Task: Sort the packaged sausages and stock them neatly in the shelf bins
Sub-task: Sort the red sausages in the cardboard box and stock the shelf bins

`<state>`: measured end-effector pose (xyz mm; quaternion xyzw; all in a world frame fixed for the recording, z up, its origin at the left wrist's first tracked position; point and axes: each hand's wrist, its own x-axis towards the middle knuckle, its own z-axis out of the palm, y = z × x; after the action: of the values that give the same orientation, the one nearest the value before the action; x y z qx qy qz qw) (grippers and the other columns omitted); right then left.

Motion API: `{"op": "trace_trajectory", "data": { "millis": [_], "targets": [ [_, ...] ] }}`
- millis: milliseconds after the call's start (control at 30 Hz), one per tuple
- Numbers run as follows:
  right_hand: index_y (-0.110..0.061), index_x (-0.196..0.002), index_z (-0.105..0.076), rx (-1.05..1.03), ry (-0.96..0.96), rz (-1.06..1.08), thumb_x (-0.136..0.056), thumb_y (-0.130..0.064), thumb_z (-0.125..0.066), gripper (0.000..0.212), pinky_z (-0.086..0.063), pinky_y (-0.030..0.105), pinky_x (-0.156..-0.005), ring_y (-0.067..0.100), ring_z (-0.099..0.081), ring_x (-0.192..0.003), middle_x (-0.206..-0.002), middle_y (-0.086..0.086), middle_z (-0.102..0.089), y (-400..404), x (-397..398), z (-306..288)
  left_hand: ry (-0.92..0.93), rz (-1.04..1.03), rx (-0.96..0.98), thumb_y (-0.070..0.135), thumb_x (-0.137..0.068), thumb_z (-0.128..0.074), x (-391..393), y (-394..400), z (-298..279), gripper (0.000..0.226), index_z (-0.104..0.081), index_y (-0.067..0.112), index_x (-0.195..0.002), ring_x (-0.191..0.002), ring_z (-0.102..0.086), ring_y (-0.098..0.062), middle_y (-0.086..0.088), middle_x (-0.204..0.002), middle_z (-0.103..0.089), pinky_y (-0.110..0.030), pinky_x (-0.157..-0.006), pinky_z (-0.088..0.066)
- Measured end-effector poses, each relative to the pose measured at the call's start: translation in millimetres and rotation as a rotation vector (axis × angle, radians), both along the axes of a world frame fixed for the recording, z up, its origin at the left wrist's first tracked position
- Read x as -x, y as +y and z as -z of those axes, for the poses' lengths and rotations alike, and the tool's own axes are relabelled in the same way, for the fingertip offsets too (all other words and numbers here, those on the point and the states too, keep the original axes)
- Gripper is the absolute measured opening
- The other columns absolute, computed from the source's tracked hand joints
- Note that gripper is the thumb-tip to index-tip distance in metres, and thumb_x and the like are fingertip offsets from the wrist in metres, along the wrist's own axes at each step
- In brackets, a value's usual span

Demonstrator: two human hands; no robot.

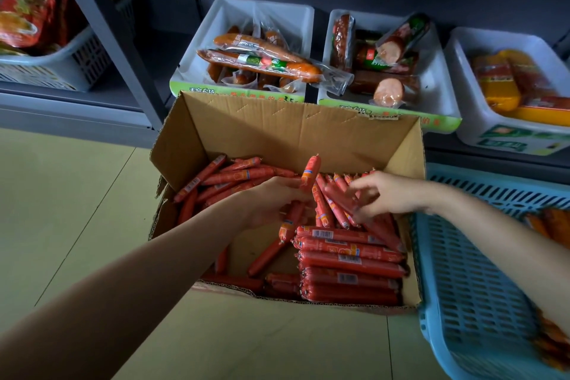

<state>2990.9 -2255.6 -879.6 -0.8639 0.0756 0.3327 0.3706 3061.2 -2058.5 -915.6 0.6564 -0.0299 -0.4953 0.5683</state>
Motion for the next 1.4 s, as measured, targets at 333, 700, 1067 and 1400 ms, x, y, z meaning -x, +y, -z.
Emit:
{"op": "trace_trajectory", "data": {
  "millis": [333, 700, 1067, 1400],
  "targets": [
    [-0.018, -0.100, -0.060, 0.467, -0.046, -0.441, -0.077, -0.030, -0.075, 0.029, -0.040, 0.027, -0.068, 0.010, -0.046, -0.084, -0.089, -0.006, -0.053, 26.6, 25.5, 20.2, -0.122, 0.168, -0.103, 0.000, -0.089, -0.055, 1.8, 20.4, 1.5, 0.017, -0.065, 0.010, -0.099, -0.055, -0.062, -0.001, -0.004, -0.080, -0.064, -0.014, -0.051, -0.049],
    [-0.021, -0.108, -0.065, 0.402, -0.046, -0.381, -0.077, -0.029, -0.076, 0.034, -0.042, 0.018, -0.067, 0.004, -0.051, -0.079, -0.075, -0.018, -0.051, 7.1, 49.3, 16.2, -0.229, 0.391, -0.119, 0.003, -0.088, -0.059, 13.4, 23.4, -4.5, 0.033, -0.062, 0.011, -0.120, -0.095, -0.062, -0.015, -0.009, -0.114, -0.066, -0.020, -0.082, -0.051],
    [-0.031, -0.088, -0.051, 0.298, -0.271, -0.322, -0.082, -0.020, -0.070, 0.022, -0.037, 0.011, -0.062, -0.004, -0.047, -0.071, -0.088, -0.012, -0.053, 12.9, 92.3, 26.1, -0.340, 0.444, -0.204, 0.004, -0.085, -0.063, 10.5, 29.4, -4.6, 0.039, -0.061, 0.018, -0.122, -0.080, -0.061, -0.003, 0.002, -0.098, -0.066, -0.007, -0.066, -0.048],
    [-0.032, -0.109, -0.052, 0.080, -0.329, 0.102, -0.076, -0.022, -0.077, 0.043, -0.047, 0.013, -0.073, -0.001, -0.058, -0.087, -0.106, -0.017, -0.056, -4.1, 85.0, 11.3, -0.670, 0.785, -0.307, 0.016, -0.086, -0.065, 20.3, 23.1, -15.2, 0.044, -0.056, 0.027, -0.129, -0.086, -0.058, -0.006, 0.006, -0.109, -0.062, -0.011, -0.070, -0.044]
  ]
}}
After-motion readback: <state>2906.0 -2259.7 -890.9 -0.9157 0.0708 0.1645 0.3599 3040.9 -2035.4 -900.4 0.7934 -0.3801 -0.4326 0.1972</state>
